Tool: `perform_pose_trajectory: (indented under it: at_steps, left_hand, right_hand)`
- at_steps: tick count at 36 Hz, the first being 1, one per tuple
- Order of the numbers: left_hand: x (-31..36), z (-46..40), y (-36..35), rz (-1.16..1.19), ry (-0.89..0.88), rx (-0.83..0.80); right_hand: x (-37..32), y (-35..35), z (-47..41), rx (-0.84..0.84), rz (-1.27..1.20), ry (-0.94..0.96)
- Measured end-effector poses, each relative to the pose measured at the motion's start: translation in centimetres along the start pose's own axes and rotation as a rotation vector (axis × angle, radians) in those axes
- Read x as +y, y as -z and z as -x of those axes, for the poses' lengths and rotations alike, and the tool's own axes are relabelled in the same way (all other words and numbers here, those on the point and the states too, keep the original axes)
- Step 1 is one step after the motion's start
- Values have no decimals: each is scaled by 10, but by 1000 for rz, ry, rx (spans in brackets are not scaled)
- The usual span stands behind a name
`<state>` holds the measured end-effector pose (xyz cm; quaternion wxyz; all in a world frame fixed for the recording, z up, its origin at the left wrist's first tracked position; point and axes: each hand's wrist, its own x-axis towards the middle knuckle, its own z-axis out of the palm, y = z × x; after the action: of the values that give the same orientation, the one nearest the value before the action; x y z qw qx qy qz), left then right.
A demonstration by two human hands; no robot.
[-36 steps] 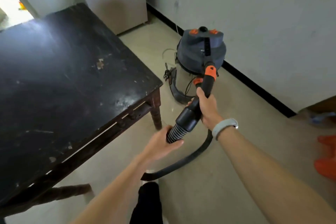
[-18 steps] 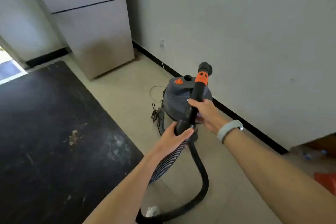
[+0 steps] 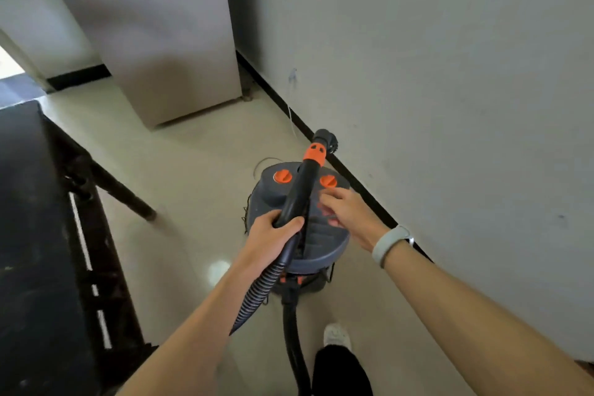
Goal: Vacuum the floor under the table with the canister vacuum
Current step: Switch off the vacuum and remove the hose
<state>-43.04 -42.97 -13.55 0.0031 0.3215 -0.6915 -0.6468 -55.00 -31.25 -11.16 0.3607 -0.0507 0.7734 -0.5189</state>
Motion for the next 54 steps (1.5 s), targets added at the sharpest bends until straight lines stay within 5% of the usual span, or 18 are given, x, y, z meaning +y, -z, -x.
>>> perform_pose_trajectory:
  at_steps: [10,18,23,33,39,43,48,54]
  left_hand:
    - [-8,-63,-58,-71,93,303]
    - [-32,-76,-58,-76,126,401]
    - [-42,-73,-52,-87,126,392]
    - [-37,-78,-44,-48,115,475]
    - [-41,-83,-27,-13,122,595]
    - [-45,-84,-18,-36,142,601]
    - [-58,-79,-4,-18,189,594]
    - [-70,-81,9,-10,206,576]
  right_hand:
    - [52,97,-129,-21,268,-93]
    - [65,60,-232,-117,779,11]
    - [74,35,-253,6,1005,-22]
    - [73,44,-258,56,1442,326]
    - [47,-1,-257,-58,1332,507]
    - [35,-49,-261,-181,1230,300]
    - [39,-80,-273,-96,1241,131]
    - [42,-82,-279,-136,1320,143]
